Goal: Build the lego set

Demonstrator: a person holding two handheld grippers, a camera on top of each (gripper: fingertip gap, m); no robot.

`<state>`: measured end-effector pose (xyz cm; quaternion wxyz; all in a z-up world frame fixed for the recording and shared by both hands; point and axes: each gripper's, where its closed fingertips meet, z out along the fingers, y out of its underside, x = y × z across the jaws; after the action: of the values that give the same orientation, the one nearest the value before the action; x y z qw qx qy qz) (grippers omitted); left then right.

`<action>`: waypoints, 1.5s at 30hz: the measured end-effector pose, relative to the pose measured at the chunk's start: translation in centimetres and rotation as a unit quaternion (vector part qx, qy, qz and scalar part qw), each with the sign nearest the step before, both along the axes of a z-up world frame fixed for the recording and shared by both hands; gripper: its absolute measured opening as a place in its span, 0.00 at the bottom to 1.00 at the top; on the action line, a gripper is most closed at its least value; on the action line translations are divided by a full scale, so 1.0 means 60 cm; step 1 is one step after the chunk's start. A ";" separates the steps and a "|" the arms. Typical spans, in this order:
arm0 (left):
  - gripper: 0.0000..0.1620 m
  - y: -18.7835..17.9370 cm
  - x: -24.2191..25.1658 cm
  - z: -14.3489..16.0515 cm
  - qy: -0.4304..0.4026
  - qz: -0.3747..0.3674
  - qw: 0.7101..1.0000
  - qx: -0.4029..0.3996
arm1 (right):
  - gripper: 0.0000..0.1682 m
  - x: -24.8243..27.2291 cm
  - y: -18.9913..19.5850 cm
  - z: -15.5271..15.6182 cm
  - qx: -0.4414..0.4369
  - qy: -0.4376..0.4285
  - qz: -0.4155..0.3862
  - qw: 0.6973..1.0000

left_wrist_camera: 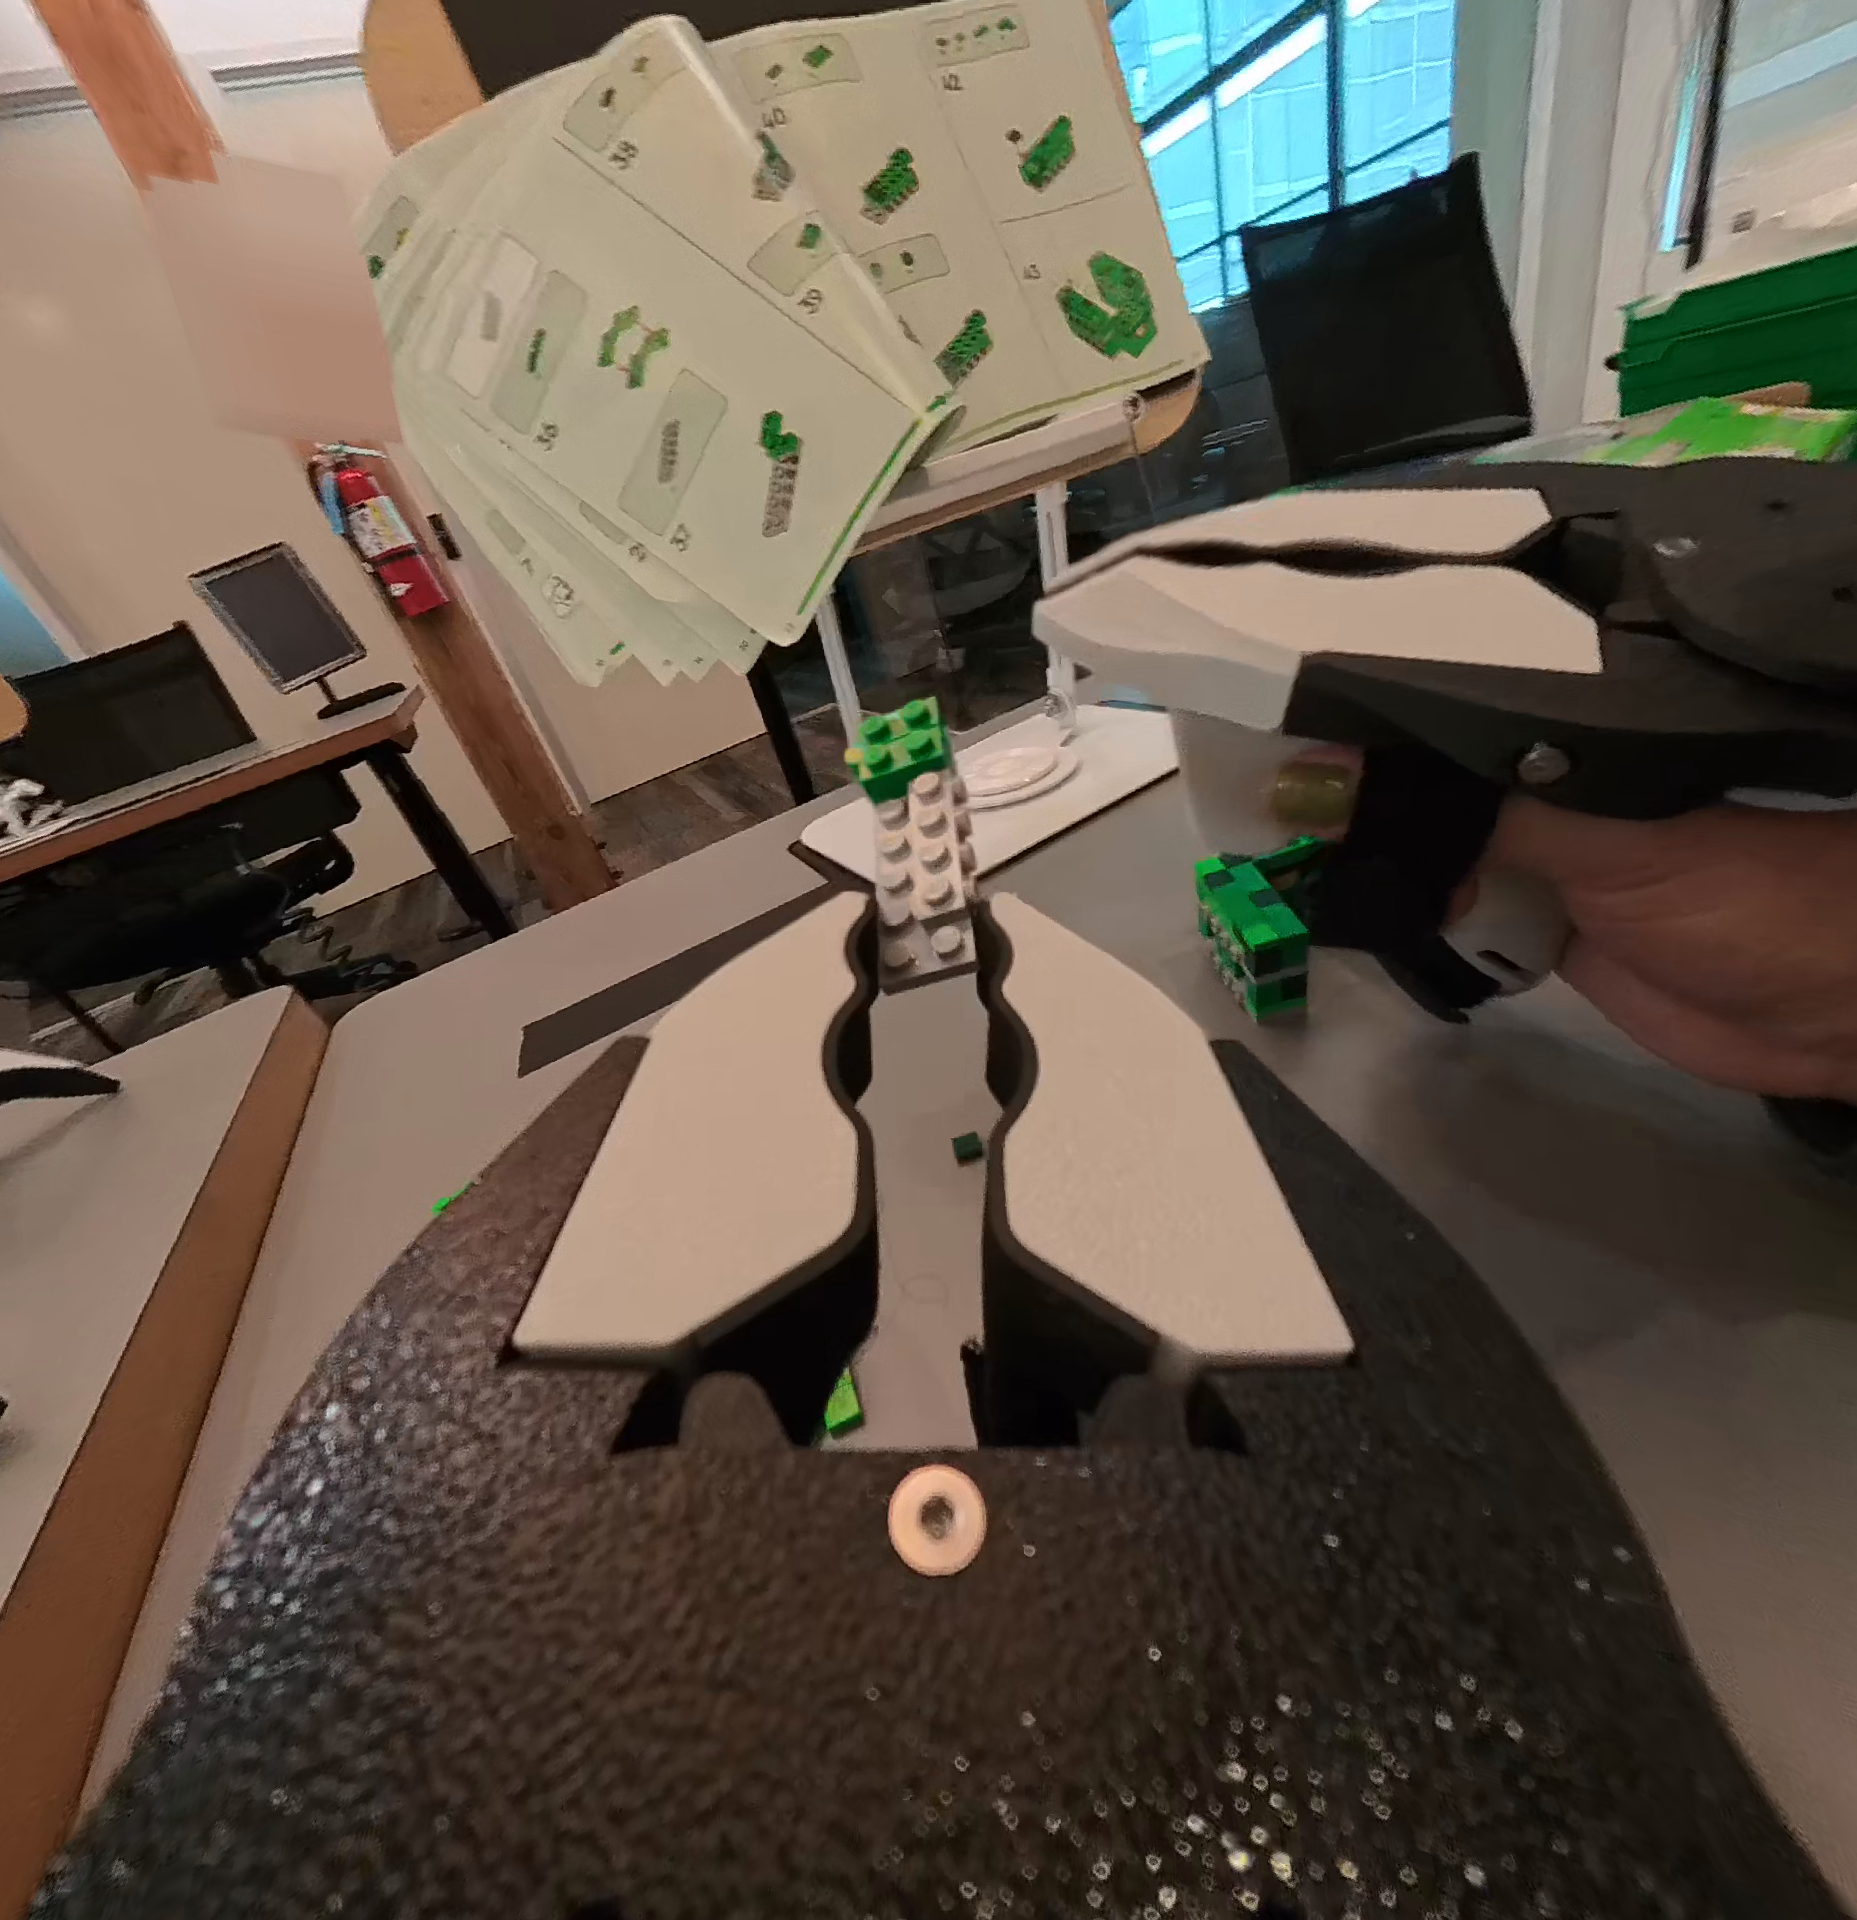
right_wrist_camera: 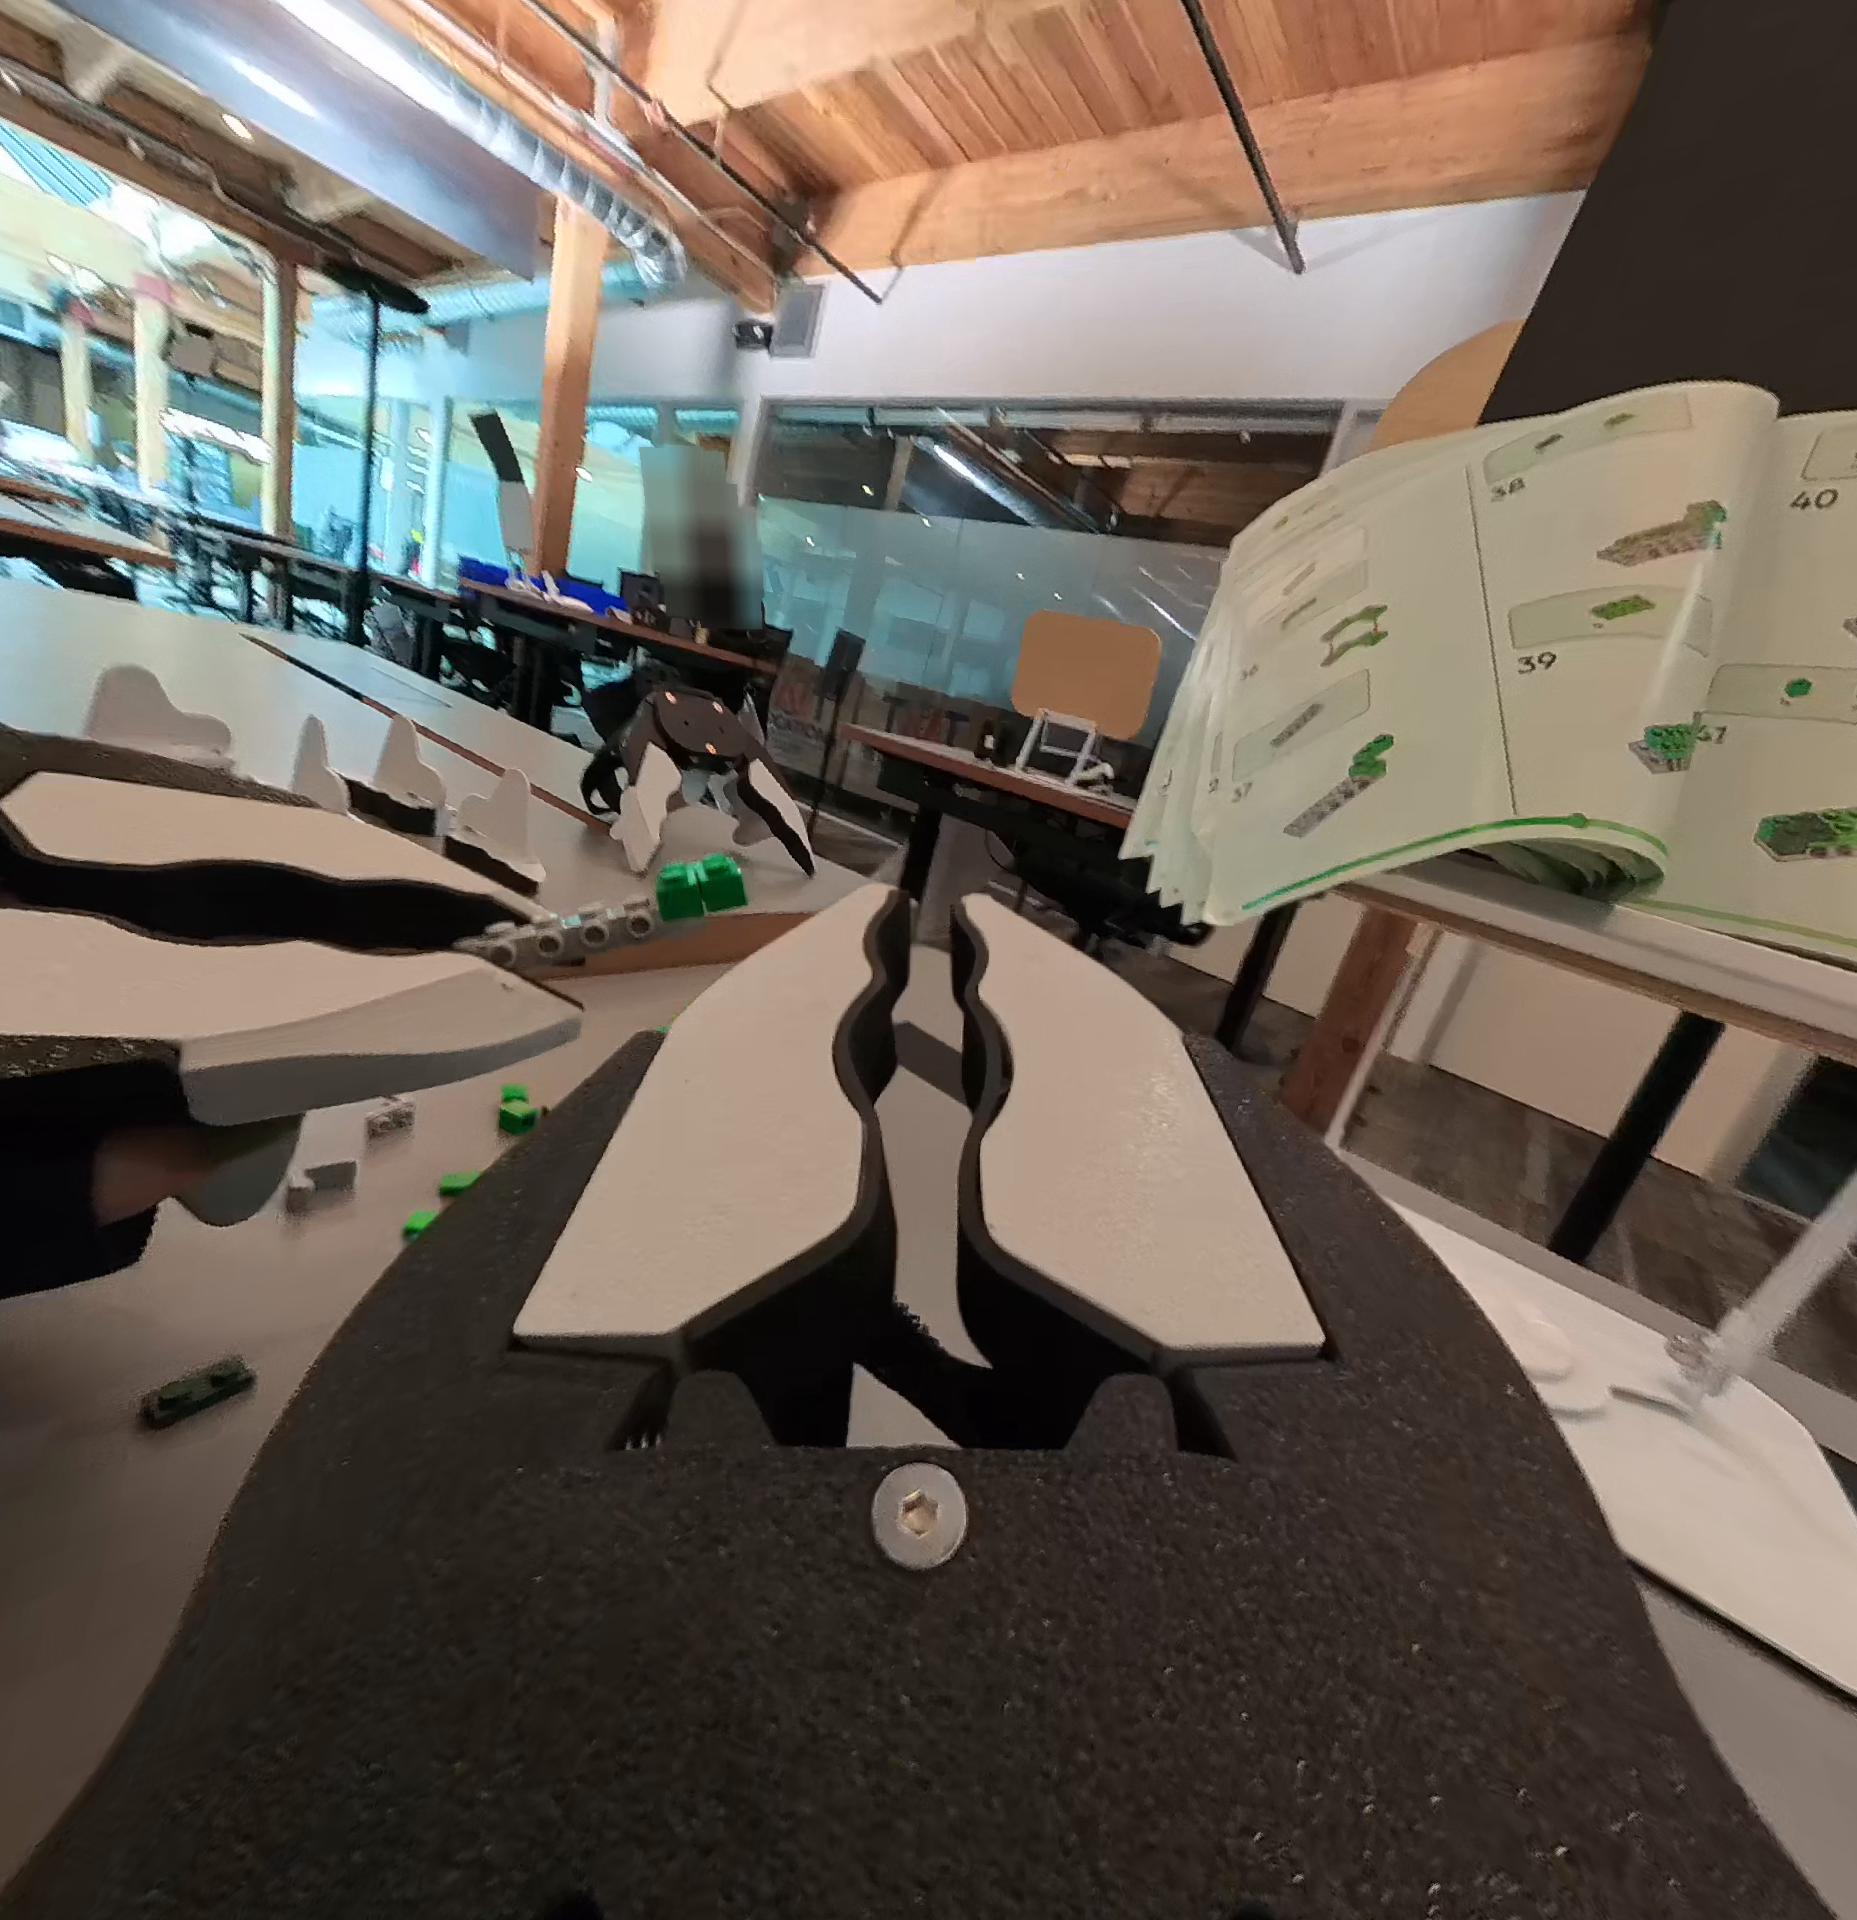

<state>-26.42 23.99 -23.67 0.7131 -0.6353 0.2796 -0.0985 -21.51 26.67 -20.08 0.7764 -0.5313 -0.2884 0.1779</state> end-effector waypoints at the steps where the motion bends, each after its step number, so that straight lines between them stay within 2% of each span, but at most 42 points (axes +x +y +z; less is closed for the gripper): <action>1: 0.10 -0.001 -0.001 0.000 0.009 -0.003 1.000 0.000 | 0.06 -0.002 -0.005 0.004 0.005 0.006 0.016 1.000; 7: 0.10 -0.009 -0.021 -0.019 0.079 -0.017 0.997 -0.012 | 0.15 -0.025 -0.019 -0.007 0.011 -0.036 0.074 0.997; 13: 0.10 -0.015 -0.019 -0.024 0.080 -0.043 0.996 -0.022 | 0.19 -0.054 -0.025 -0.041 -0.023 -0.089 0.101 0.991; 20: 0.10 -0.019 -0.019 -0.021 0.071 -0.057 0.996 -0.018 | 0.19 -0.049 -0.017 -0.045 -0.030 -0.093 0.086 0.992; 22: 0.10 -0.028 -0.010 -0.017 0.065 -0.084 0.994 -0.015 | 0.18 -0.045 -0.012 -0.047 -0.038 -0.090 0.083 0.992; 26: 0.10 -0.020 -0.014 -0.020 0.066 -0.066 0.995 -0.023 | 0.19 -0.051 -0.028 -0.042 -0.053 -0.064 0.134 0.988; 29: 0.10 -0.023 -0.012 -0.023 0.061 -0.079 0.995 -0.028 | 0.19 -0.057 -0.037 -0.041 -0.071 -0.051 0.166 0.982; 45: 0.10 -0.033 -0.014 -0.019 0.047 -0.106 0.993 -0.030 | 0.22 -0.054 -0.036 -0.040 -0.083 -0.041 0.175 0.980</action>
<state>-27.25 22.04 -24.83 0.6652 -0.6275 0.3752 -0.1516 -24.76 24.53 -22.49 0.6740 -0.5421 -0.3930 0.3120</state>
